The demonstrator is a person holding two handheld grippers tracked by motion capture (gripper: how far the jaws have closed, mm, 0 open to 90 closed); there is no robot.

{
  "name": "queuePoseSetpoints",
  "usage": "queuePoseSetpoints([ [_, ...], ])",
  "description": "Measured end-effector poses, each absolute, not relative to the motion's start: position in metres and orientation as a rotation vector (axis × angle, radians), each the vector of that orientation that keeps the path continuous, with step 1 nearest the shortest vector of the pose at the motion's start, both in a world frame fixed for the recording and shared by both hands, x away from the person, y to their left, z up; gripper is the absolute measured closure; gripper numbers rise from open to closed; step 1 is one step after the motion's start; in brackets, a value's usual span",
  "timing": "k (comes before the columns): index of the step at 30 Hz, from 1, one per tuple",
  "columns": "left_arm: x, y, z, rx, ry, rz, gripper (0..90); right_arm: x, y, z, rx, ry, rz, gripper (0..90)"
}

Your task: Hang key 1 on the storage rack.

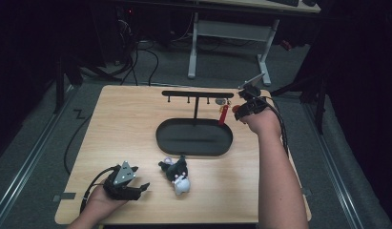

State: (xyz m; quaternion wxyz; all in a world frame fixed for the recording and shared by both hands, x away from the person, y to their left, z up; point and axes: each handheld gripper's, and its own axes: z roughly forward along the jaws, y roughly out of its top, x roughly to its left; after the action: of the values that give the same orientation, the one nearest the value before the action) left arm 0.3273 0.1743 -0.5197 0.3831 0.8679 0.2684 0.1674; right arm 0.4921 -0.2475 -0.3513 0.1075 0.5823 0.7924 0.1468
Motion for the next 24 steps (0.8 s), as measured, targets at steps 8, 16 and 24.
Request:
queuePoseSetpoints([
  [8, 0.328, 0.175, -0.519, 2.208, 0.694, 0.415, 27.4, 0.497, -0.243, -0.376, 1.724, 2.350, 0.430, 56.8],
  [16, 0.329, 0.172, -0.520, 2.216, 0.685, 0.415, 26.8, 0.479, -0.240, -0.389, 1.704, 2.353, 0.438, 49.5],
  [24, 0.327, 0.166, -0.520, 2.211, 0.690, 0.378, 27.0, 0.432, -0.237, -0.420, 1.590, 2.284, 0.547, 39.9],
])
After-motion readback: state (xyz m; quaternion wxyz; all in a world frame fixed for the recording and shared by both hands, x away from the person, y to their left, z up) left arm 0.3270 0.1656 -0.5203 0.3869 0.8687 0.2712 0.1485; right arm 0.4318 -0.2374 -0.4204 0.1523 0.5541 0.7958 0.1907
